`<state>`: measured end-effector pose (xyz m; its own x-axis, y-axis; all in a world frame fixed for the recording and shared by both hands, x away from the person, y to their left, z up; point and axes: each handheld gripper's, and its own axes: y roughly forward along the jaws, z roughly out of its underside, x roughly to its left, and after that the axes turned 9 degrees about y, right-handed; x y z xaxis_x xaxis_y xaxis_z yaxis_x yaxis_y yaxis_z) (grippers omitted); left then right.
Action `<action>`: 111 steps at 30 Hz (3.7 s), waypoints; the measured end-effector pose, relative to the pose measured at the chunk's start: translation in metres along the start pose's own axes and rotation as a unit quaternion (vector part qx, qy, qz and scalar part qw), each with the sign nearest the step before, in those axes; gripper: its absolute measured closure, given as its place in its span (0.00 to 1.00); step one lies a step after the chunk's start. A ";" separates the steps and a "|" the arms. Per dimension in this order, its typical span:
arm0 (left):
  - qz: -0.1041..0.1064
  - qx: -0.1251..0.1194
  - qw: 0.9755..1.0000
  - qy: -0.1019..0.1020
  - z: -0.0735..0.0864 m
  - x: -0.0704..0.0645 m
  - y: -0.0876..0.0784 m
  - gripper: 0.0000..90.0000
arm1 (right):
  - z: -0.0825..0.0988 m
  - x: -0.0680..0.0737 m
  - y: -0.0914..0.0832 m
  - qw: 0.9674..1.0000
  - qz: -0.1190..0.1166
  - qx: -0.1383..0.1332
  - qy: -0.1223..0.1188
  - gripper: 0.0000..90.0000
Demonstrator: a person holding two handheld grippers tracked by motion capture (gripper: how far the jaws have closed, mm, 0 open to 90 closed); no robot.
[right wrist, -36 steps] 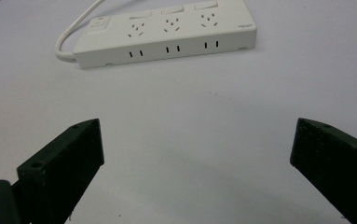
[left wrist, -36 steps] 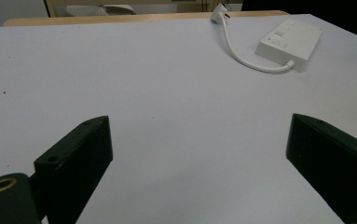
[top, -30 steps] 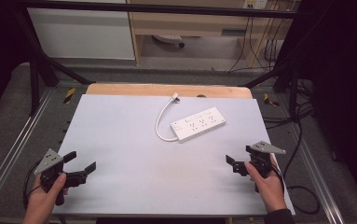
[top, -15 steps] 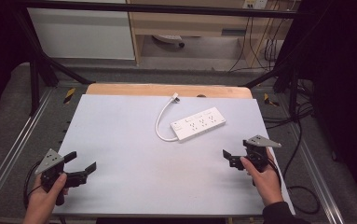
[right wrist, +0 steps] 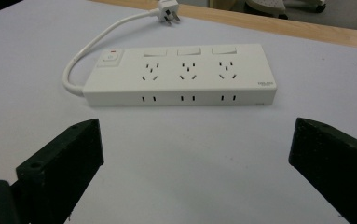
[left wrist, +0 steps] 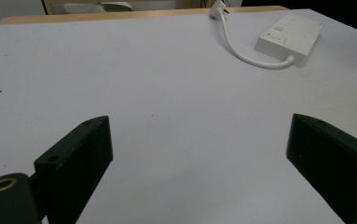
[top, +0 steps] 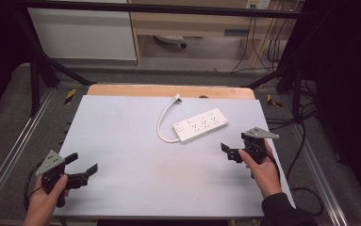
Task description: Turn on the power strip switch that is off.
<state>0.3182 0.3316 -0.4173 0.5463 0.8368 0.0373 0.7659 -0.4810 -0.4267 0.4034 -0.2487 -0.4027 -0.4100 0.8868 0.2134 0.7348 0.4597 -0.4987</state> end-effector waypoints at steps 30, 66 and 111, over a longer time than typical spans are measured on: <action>0.001 0.011 1.000 0.013 0.001 -0.002 0.002 0.08 | -0.040 0.012 0.025 1.000 0.002 -0.012 -0.020 0.06; 0.009 0.019 1.000 0.022 0.001 -0.004 0.004 0.08 | -0.079 0.007 0.069 0.999 0.009 -0.035 -0.011 0.12; 0.008 0.022 0.999 0.026 0.001 -0.003 0.004 0.08 | -0.073 -0.001 0.128 0.998 0.059 -0.034 0.012 0.34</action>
<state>0.3191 0.3275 -0.4204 0.5757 0.8141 0.0759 0.7421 -0.4813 -0.4664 0.5371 -0.1870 -0.4054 -0.3064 0.9353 0.1773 0.8125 0.3540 -0.4633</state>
